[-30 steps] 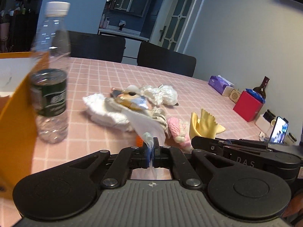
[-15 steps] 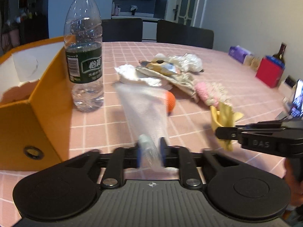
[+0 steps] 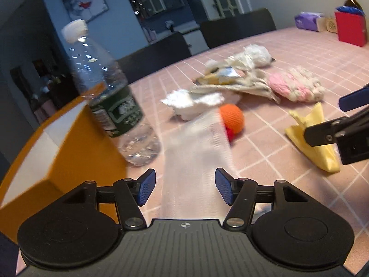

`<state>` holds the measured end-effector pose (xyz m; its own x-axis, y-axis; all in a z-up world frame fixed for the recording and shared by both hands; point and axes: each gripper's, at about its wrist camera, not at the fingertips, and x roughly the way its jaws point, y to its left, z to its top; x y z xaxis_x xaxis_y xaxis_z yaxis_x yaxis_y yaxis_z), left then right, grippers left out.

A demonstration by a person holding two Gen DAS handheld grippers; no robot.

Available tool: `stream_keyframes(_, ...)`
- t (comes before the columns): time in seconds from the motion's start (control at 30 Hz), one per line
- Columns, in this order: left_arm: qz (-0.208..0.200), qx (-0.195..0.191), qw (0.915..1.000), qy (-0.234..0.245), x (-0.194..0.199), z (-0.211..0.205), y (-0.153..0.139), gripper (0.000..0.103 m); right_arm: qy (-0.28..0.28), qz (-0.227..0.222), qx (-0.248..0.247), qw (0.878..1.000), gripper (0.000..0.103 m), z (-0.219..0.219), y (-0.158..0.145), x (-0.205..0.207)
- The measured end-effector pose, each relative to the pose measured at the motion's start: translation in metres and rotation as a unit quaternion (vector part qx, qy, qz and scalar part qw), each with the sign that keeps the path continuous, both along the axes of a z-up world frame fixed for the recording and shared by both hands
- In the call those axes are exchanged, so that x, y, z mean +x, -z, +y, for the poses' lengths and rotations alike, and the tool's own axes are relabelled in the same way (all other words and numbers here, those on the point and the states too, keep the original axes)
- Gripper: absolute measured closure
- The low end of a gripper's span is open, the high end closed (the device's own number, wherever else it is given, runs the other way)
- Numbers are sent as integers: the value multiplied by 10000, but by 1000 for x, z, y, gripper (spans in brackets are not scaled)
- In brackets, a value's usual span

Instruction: Organize soft objects

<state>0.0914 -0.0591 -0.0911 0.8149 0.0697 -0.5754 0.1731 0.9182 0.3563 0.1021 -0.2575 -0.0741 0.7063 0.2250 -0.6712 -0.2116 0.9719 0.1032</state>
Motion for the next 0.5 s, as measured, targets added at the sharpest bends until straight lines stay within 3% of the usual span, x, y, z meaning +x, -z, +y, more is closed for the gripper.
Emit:
stream_keyframes(0.13,302,-558,9979,157,5,1,0,22,44,318,353,9989,15,-5,13,10)
stream_keyframes(0.3,402,-415,9979,-305,15,6,8,21,-24,312,371,9988,16,3,19,12)
stream_keyframes(0.37,422,-469,9972,-408,16,10,10,16,-82,270,317,9991,16,7,20,13)
stream_keyframes(0.5,448,-727,9944,-623,21,20,10,7,-186,126,103,9997,32,15,20,14)
